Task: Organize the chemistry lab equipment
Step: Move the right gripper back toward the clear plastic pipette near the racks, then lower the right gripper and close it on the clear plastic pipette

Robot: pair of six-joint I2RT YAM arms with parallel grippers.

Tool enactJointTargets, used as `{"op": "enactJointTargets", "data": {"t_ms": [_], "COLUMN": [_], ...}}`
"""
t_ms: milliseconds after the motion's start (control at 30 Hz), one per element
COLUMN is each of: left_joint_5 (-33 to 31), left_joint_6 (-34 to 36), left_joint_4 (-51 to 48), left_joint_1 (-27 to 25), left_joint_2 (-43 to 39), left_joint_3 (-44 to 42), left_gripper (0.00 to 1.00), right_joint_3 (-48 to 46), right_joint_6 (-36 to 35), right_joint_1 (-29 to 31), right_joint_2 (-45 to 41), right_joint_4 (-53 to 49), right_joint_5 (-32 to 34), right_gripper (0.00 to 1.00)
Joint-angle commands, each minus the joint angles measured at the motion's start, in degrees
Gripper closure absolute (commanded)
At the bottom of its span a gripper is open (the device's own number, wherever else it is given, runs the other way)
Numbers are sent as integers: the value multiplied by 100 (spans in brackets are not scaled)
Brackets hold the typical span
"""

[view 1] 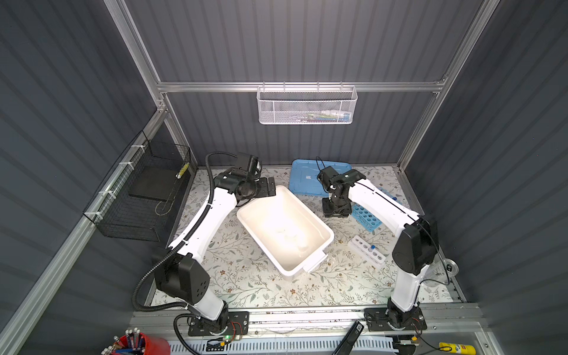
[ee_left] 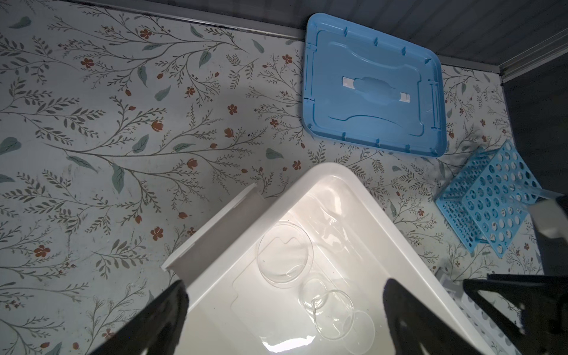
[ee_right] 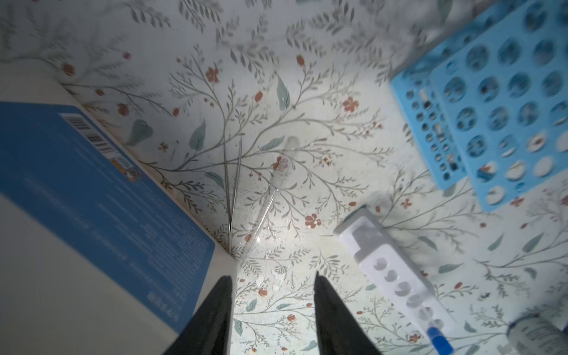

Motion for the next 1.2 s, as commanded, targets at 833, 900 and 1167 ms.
{"op": "enactJointTargets", "data": {"t_ms": [833,900,1167], "left_joint_5": [-71,-31,49], "left_joint_6": [23,-14,-59], "left_joint_4": [-111,-72,-170], "left_joint_1": [-18,-19,-19], "left_joint_2": [-206,-159,-44], "left_joint_3": [133,101,216], "left_gripper": [0,0,0], "right_joint_3": [-695,-644,-682], "right_joint_6": [617,574,779], "right_joint_1": [-131,-123,-254], "right_joint_2": [-278,-346,-203], "right_joint_4": [1129,1093,851], "right_joint_5": [-232,-338,-227], "right_gripper": [57,56,56]}}
